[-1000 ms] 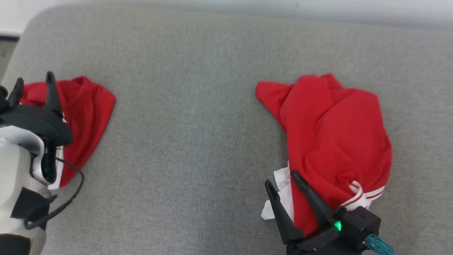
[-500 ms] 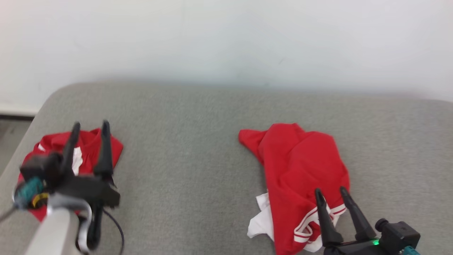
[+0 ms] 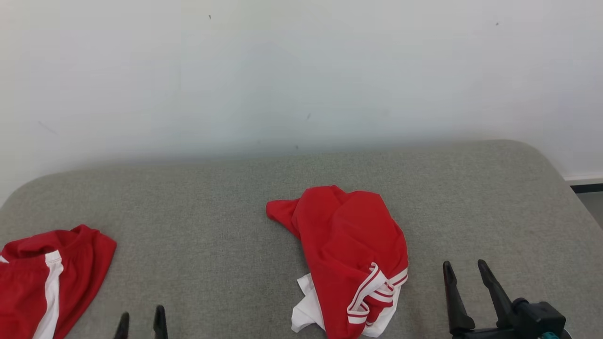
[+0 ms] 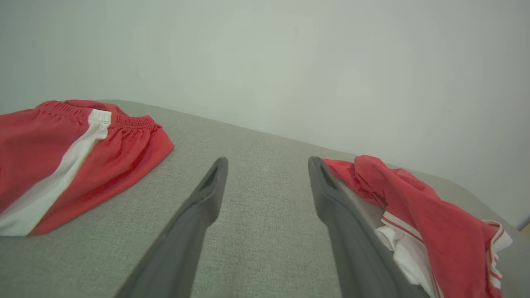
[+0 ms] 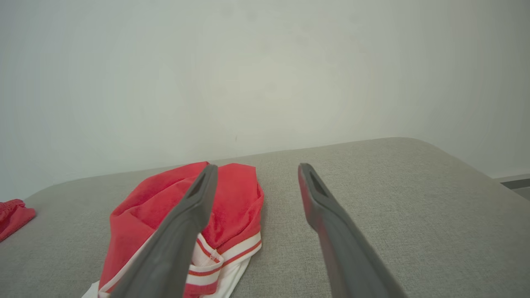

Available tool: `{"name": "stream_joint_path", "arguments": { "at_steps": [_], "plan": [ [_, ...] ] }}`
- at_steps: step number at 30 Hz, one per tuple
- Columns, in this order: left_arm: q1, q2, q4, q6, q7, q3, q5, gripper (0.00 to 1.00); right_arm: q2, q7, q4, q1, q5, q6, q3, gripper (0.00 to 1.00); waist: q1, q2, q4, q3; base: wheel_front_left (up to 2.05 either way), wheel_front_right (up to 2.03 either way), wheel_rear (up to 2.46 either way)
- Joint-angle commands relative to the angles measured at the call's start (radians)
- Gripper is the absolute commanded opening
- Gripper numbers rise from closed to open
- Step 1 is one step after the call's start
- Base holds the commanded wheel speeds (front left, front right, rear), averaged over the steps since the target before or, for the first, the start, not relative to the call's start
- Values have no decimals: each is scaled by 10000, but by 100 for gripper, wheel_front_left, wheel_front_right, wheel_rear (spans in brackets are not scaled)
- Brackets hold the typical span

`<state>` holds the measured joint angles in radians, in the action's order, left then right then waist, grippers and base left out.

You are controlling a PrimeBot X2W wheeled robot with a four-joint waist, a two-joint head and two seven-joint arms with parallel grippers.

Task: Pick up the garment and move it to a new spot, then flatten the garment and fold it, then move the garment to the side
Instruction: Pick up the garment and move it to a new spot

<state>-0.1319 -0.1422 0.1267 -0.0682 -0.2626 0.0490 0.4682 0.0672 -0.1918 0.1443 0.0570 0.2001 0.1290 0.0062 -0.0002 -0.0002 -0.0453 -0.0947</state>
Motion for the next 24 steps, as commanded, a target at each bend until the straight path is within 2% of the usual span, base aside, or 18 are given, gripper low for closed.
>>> {"name": "stream_joint_path", "arguments": {
  "at_steps": [1, 11, 24],
  "plan": [
    [-172, 82, 93, -77, -30, -35, -269, 100, 13, -80, 79, -18, -147, 34, -25, 100, 2, 2, 48, -45, 0, 0, 0],
    [-525, 480, 945, -423, -32, -110, -1475, 100, 39, -111, 724, 497, -622, 35, -484, 100, 2, 2, 624, -293, 0, 0, 0],
    [-268, 294, 1192, -616, -32, -108, -1402, 100, -82, -41, 617, 660, -477, 35, -656, 100, 2, 2, 643, -273, 0, 0, 0]
  ]
}}
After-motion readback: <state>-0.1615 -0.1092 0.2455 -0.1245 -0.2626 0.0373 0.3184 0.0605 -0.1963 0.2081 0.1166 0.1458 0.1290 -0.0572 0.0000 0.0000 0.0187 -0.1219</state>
